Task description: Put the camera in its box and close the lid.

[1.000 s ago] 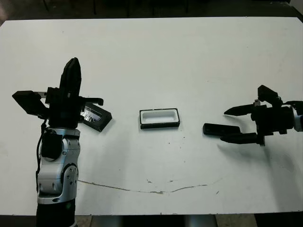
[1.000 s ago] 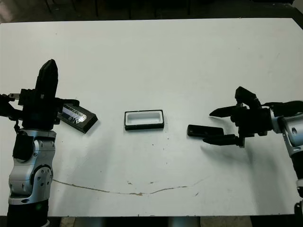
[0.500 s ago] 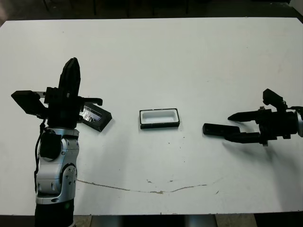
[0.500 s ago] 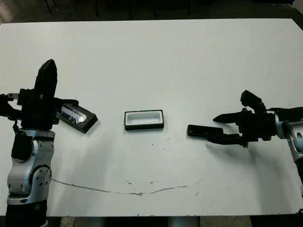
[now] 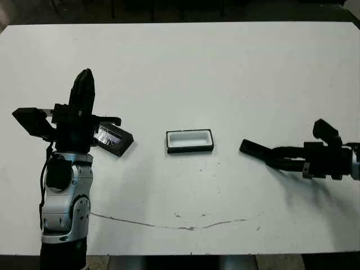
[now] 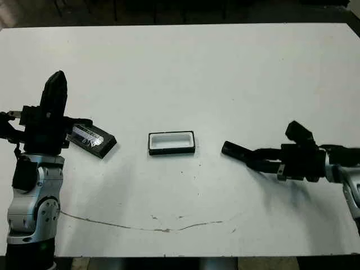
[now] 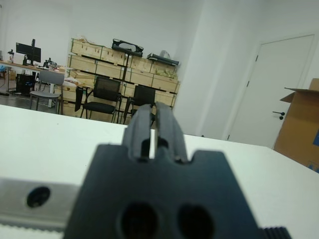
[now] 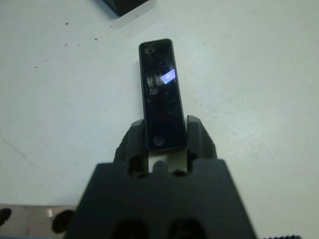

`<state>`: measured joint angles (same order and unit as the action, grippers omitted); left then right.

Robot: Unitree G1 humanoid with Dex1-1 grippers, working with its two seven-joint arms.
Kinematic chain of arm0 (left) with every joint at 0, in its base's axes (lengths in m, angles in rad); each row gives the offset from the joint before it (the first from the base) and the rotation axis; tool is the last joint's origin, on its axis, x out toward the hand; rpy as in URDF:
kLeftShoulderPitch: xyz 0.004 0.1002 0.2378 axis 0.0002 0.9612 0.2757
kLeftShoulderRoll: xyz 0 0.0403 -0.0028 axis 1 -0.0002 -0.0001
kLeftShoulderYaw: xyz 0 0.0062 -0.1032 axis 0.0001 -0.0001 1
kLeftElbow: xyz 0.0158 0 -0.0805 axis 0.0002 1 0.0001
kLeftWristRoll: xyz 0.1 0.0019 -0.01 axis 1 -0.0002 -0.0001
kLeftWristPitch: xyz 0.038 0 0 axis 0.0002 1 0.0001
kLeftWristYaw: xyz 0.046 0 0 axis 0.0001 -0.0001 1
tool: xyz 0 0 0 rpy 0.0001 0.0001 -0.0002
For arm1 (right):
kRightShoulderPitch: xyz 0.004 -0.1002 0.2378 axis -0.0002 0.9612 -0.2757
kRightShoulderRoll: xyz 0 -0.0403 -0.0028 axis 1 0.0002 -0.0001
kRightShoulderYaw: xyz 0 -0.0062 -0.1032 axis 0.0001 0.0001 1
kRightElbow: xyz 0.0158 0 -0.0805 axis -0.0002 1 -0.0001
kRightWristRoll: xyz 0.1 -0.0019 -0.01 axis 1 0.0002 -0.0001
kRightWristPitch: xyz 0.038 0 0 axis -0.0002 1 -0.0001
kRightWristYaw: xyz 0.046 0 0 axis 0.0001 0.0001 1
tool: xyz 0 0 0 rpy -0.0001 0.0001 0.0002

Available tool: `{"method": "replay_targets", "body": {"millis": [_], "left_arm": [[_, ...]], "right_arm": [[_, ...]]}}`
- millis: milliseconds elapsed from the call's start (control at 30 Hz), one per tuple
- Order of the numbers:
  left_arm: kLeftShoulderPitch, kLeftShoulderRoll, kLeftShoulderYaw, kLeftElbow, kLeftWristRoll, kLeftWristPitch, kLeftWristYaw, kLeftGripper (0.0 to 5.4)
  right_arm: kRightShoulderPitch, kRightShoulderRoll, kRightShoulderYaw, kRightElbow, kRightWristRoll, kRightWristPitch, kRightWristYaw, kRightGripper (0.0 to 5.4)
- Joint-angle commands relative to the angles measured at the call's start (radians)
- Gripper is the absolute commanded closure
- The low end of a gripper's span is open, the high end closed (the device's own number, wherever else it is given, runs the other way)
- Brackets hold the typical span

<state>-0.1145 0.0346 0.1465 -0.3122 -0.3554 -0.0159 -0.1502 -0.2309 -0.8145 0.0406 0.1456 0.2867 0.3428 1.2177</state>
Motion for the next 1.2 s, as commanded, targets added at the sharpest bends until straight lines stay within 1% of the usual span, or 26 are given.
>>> {"method": "replay_targets", "body": {"millis": [33, 67, 167, 267, 333, 367, 433, 467, 533, 567, 667, 733, 833, 900, 967, 1033, 1100, 1200], "left_arm": [[0.022, 0.008, 0.006, 0.005, -0.008, 0.015, -0.003, 5.4], [0.022, 0.007, 0.006, 0.005, -0.009, 0.014, -0.003, 5.4], [0.024, 0.009, 0.005, 0.005, -0.002, 0.01, -0.002, 5.4], [0.023, 0.008, 0.006, 0.009, -0.01, 0.007, -0.01, 5.4], [0.023, 0.007, 0.005, 0.005, -0.009, 0.012, -0.006, 5.4], [0.024, 0.007, 0.004, 0.003, -0.005, 0.014, -0.003, 5.4], [0.025, 0.008, 0.0, 0.001, 0.003, 0.014, -0.001, 5.4], [0.025, 0.009, -0.001, 0.002, 0.006, 0.013, -0.002, 5.4], [0.024, 0.009, -0.004, 0.006, 0.014, 0.007, -0.004, 5.4], [0.023, 0.008, -0.005, 0.008, 0.017, 0.005, -0.004, 5.4], [0.023, 0.003, -0.01, 0.012, 0.02, 0.003, -0.002, 5.4], [0.022, 0.001, -0.015, 0.015, 0.019, 0.002, -0.002, 5.4], [0.023, -0.006, -0.02, 0.021, 0.012, 0.0, -0.003, 5.4], [0.026, -0.012, -0.023, 0.022, 0.007, 0.0, -0.001, 5.4], [0.028, -0.015, -0.025, 0.022, 0.008, 0.001, 0.003, 5.4], [0.03, -0.014, -0.025, 0.019, 0.012, 0.004, 0.009, 5.4], [0.03, -0.012, -0.024, 0.02, 0.014, 0.0, 0.009, 5.4], [0.025, -0.008, -0.02, 0.033, 0.023, -0.02, 0.005, 5.4]], "right_arm": [[0.041, 0.016, 0.035, 0.086, -0.022, -0.052, 0.035, 4.84], [0.044, 0.011, 0.035, 0.076, -0.025, -0.06, 0.032, 4.84], [0.037, -0.005, 0.034, 0.052, -0.016, -0.02, 0.029, 4.84], [0.032, -0.014, 0.024, 0.011, -0.02, -0.005, 0.0, 4.84], [0.023, 0.012, -0.017, 0.018, 0.035, 0.001, 0.002, 4.84], [0.012, 0.033, -0.047, 0.033, 0.079, 0.019, 0.006, 4.84], [-0.008, 0.063, -0.09, 0.042, 0.137, 0.051, -0.003, 4.84], [-0.018, 0.072, -0.104, 0.039, 0.153, 0.058, -0.009, 4.84], [-0.059, 0.08, -0.133, -0.016, 0.173, 0.061, -0.049, 4.84], [-0.097, 0.087, -0.141, -0.029, 0.183, 0.053, -0.054, 4.84], [-0.222, 0.098, -0.133, -0.04, 0.199, 0.067, -0.067, 4.84], [-0.321, 0.101, -0.093, 0.0, 0.177, 0.046, -0.034, 4.84], [-0.48, 0.112, -0.007, 0.087, 0.11, 0.012, 0.021, 4.84], [-0.568, 0.151, 0.029, 0.174, 0.083, -0.023, 0.058, 4.84], [-0.645, 0.184, 0.069, 0.25, 0.046, -0.036, 0.081, 4.84], [-0.713, 0.215, 0.117, 0.309, -0.008, -0.057, 0.089, 4.84], [-0.765, 0.239, 0.171, 0.345, -0.074, -0.058, 0.082, 4.84], [-0.806, 0.289, 0.23, 0.42, -0.143, -0.168, 0.12, 4.84]]}}
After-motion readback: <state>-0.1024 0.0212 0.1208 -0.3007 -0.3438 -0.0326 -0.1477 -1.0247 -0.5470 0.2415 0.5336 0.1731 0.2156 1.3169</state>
